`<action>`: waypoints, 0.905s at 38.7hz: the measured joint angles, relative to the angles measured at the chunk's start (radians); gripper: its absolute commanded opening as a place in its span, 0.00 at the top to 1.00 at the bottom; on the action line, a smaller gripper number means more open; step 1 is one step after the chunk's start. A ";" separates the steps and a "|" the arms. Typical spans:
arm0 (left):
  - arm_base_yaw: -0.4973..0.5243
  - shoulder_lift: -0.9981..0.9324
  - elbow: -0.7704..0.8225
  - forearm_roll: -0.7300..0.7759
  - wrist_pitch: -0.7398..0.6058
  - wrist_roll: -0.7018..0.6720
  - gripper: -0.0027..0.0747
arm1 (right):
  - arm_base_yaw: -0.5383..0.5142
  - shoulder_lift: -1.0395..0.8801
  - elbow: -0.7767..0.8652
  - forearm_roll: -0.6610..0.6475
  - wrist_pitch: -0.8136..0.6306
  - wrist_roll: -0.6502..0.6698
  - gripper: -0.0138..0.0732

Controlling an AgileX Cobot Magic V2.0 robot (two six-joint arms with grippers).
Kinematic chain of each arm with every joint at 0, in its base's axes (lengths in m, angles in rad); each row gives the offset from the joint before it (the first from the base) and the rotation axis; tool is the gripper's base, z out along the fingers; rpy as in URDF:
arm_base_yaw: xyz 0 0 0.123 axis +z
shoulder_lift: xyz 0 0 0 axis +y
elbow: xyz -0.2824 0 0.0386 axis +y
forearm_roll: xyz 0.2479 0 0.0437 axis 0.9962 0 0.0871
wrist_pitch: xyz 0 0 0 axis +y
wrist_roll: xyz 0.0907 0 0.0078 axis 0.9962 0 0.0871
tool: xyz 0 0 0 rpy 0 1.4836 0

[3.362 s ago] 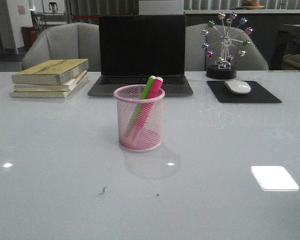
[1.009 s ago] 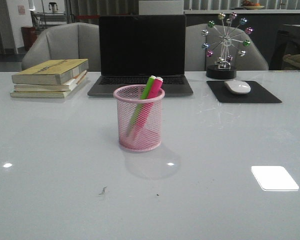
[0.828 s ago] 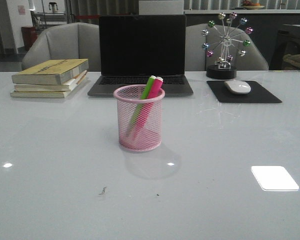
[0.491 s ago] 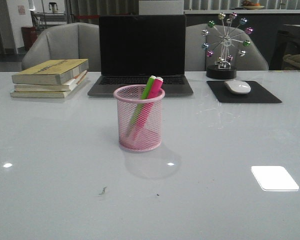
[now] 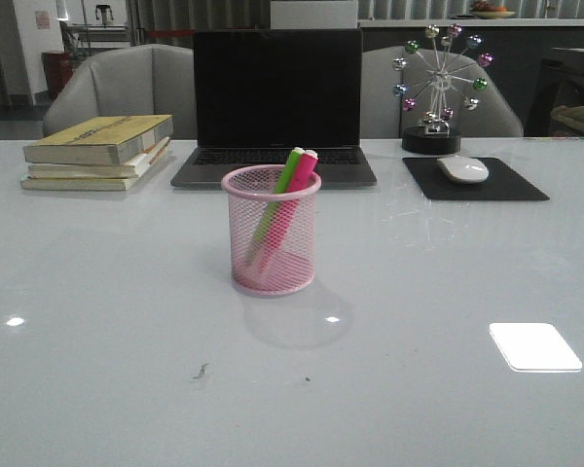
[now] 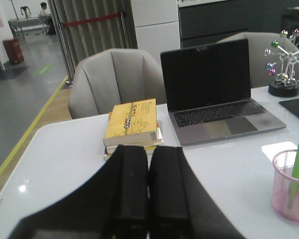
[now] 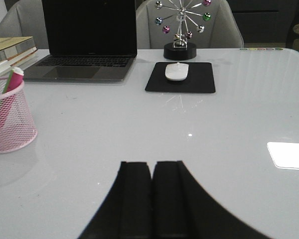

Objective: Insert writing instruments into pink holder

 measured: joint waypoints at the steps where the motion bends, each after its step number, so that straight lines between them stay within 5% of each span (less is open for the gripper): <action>1: 0.001 -0.008 0.001 0.000 -0.002 0.000 0.84 | 0.000 0.000 0.000 0.000 0.000 0.000 0.77; 16: 0.007 -0.028 0.008 0.019 -0.008 -0.008 0.84 | 0.000 0.000 0.000 0.000 0.000 0.000 0.77; 24: 0.007 -0.059 0.022 0.244 -0.009 -0.277 0.84 | 0.000 0.000 0.000 0.000 0.000 0.000 0.77; 35: 0.007 -0.188 0.168 0.289 -0.014 -0.333 0.84 | 0.000 0.000 0.000 0.000 0.000 0.000 0.77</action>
